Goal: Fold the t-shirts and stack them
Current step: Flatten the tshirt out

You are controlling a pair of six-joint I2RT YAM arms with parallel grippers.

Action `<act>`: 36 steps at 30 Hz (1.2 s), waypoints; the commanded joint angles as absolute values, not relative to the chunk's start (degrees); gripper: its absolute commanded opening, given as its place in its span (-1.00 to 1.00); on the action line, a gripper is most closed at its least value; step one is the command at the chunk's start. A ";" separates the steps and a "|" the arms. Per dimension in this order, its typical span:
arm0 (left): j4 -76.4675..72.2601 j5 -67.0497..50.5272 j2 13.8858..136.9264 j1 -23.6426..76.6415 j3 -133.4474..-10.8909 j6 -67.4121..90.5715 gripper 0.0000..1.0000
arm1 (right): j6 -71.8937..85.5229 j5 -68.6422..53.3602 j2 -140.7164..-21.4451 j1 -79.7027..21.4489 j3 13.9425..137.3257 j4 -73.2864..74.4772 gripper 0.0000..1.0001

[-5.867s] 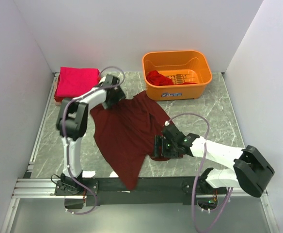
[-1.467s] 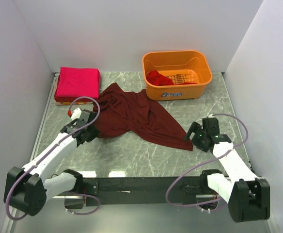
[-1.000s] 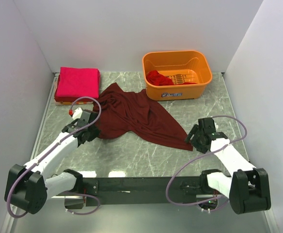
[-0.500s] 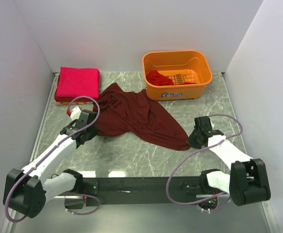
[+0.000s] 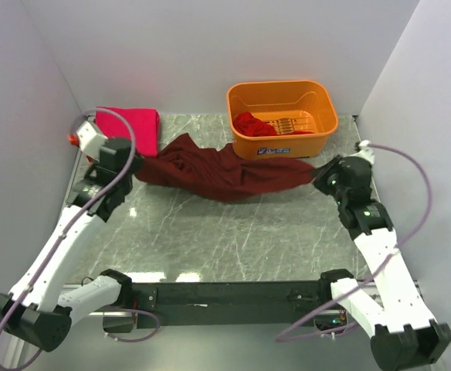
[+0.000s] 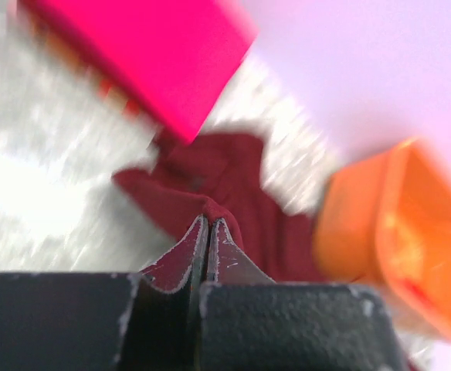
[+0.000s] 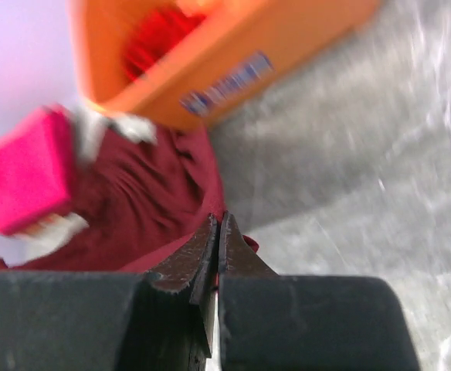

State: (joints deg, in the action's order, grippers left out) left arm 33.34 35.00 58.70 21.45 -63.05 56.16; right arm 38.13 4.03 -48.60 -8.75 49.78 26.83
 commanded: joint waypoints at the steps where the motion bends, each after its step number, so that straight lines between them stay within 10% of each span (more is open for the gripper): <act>1: 30.07 42.45 54.76 21.45 -71.79 49.86 -0.99 | 38.06 8.43 -45.01 -9.05 57.80 24.34 -1.00; 22: 20.57 20.57 42.01 21.18 -105.73 29.09 -0.99 | 26.46 4.05 -40.08 -9.05 103.69 36.56 -1.00; 36: 20.13 19.85 54.22 19.25 -112.78 26.46 -0.99 | 25.93 9.22 -40.16 -9.05 97.94 34.02 -1.00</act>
